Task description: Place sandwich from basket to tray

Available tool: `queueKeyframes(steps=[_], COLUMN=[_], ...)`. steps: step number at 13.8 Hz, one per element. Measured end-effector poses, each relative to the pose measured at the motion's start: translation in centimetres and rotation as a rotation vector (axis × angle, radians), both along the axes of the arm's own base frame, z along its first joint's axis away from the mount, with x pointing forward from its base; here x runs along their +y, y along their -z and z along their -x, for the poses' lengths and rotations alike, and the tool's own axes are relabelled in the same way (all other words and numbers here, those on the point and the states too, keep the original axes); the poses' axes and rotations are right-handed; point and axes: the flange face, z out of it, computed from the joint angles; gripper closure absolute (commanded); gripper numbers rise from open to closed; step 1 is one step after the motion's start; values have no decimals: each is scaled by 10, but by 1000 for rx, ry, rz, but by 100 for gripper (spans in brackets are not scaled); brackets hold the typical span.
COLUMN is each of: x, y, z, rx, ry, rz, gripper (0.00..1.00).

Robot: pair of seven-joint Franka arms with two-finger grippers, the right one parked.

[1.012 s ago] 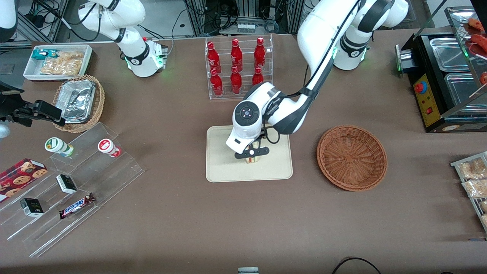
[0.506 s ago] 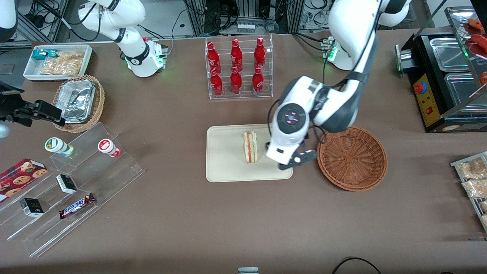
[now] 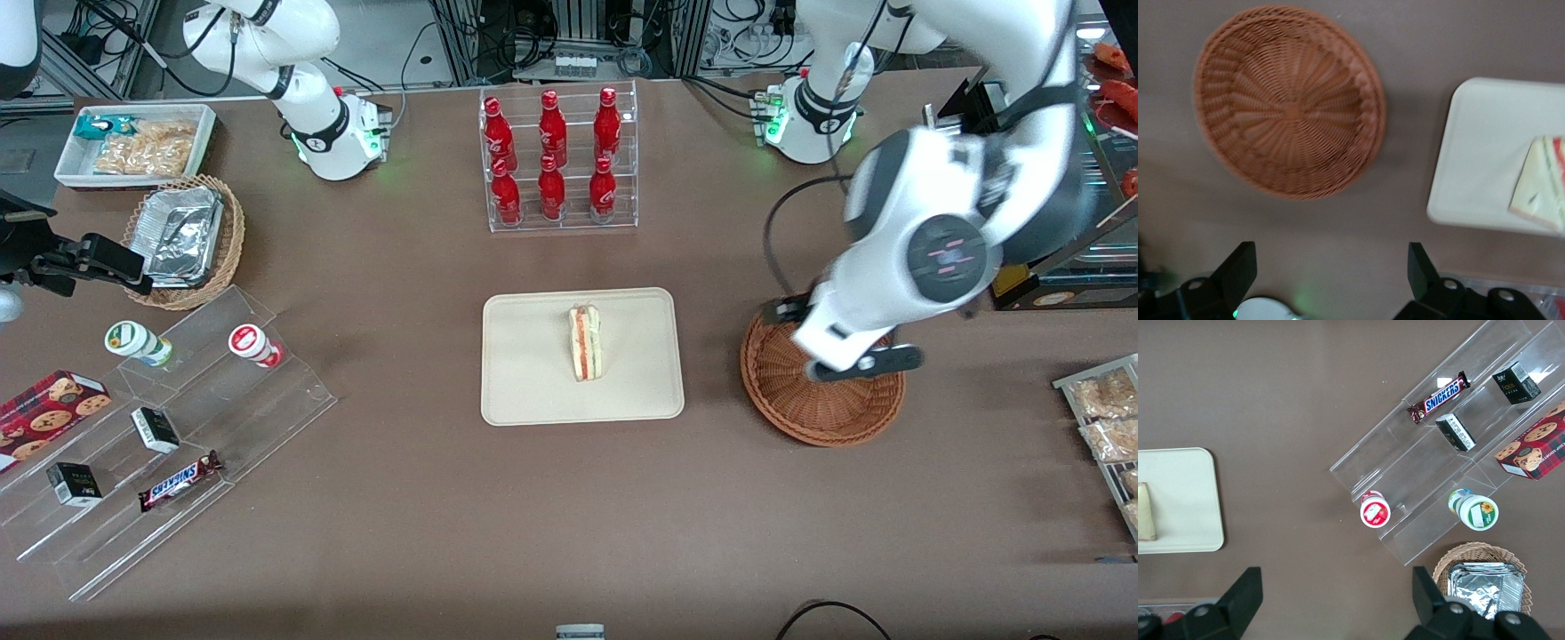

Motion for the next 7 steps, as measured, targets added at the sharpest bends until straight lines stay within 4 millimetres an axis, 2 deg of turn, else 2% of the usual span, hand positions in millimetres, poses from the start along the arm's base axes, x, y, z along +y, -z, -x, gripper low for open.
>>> queueKeyframes(steps=[2, 4, 6, 7], x=[50, 94, 124, 131], y=[-41, -69, -87, -92], z=[12, 22, 28, 29], rx=[-17, -34, -65, -77], ry=[62, 119, 137, 138], rz=[44, 86, 102, 84], gripper=[0, 0, 0, 0])
